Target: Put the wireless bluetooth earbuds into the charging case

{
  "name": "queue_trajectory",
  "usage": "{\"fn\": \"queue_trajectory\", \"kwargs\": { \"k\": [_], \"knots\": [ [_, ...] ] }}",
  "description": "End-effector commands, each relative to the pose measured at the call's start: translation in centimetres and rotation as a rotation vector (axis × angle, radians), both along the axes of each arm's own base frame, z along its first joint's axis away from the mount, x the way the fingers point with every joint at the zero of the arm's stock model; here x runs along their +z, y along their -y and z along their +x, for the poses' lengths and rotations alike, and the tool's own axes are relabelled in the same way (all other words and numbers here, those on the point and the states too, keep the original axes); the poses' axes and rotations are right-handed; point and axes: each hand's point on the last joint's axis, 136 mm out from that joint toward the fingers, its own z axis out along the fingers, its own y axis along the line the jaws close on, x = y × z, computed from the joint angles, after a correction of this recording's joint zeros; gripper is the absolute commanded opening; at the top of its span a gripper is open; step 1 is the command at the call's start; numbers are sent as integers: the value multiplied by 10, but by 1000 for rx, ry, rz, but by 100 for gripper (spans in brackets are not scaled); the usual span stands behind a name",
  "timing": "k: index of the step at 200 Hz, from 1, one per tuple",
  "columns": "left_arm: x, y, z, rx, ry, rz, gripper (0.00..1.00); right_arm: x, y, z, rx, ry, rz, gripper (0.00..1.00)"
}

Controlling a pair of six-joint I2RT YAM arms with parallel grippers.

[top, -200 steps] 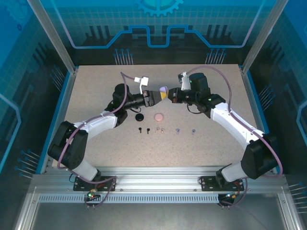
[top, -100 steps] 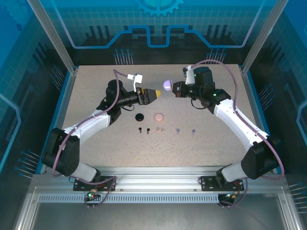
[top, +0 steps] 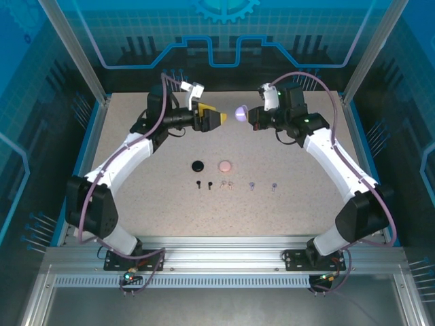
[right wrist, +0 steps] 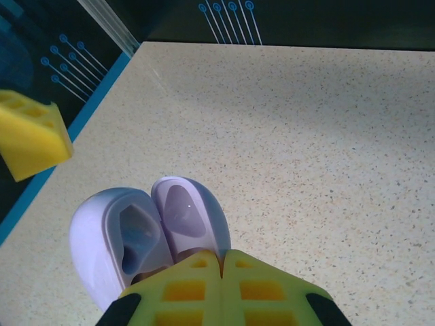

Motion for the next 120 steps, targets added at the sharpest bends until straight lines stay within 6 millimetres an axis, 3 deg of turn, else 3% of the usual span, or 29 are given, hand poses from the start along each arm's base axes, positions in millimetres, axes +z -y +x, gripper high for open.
{"fn": "queue_trajectory", "kwargs": {
  "k": [1,64,120],
  "knots": [
    [-18,2,-2,-90,-42,65,98,3,0,4,76,40,-64,0],
    [-33,13,8,-214,-86,118,97,-13,-8,17,168,20,-150,0],
    [-41,19,8,-301,-127,125,89,-15,-16,26,214,10,-160,0]
  ]
}}
